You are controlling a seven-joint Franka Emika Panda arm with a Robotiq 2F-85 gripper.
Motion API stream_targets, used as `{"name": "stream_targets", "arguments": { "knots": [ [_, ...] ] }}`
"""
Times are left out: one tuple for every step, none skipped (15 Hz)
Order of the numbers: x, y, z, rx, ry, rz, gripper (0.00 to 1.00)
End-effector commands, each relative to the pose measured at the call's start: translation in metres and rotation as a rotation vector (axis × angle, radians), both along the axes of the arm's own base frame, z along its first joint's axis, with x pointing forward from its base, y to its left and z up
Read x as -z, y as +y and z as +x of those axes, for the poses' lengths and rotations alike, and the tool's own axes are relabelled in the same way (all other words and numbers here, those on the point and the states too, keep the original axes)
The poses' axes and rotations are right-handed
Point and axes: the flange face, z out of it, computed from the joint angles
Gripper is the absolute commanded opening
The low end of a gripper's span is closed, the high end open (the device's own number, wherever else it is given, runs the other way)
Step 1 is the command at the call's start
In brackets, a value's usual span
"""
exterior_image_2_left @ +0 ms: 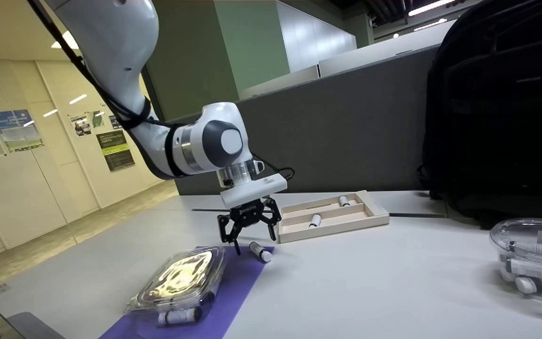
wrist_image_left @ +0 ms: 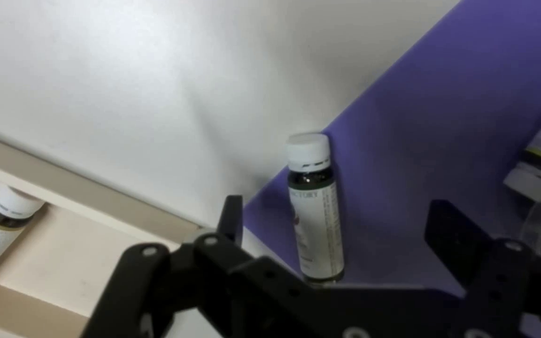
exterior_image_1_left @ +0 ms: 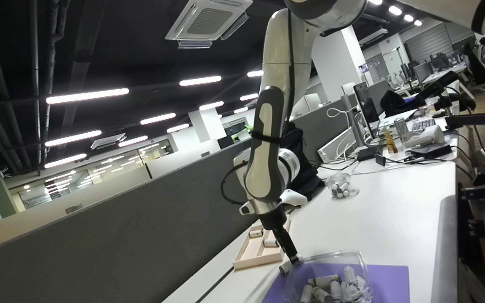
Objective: Take the bottle from the table and put it in the bottom compartment of the box
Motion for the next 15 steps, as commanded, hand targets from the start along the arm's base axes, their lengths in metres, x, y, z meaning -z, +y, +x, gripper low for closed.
{"name": "stream_targets", "arguments": {
  "knots": [
    [0.003,-0.004,0.013,-0.012,0.019,0.011,1.00],
    [0.005,-0.004,0.015,-0.017,0.024,0.012,0.75],
    [0.006,-0.004,0.017,-0.023,0.029,0.012,0.73],
    [0.008,-0.003,0.018,-0.026,0.033,0.014,0.67],
    [0.008,-0.003,0.019,-0.029,0.038,0.014,0.60],
    [0.009,-0.002,0.020,-0.036,0.042,0.016,0.51],
    [0.010,-0.002,0.021,-0.044,0.049,0.017,0.45],
    [0.010,-0.001,0.022,-0.050,0.054,0.017,0.37],
    [0.011,0.000,0.023,-0.057,0.059,0.019,0.31],
    [0.011,0.001,0.023,-0.062,0.064,0.022,0.25],
    [0.010,0.003,0.023,-0.067,0.066,0.026,0.17],
    [0.007,0.004,0.023,-0.072,0.065,0.031,0.11],
    [0.000,0.005,0.024,-0.075,0.054,0.034,0.03],
    [-0.006,0.005,0.025,-0.072,0.041,0.035,0.06],
    [-0.015,0.005,0.028,-0.060,0.024,0.041,0.07]
  ]
}}
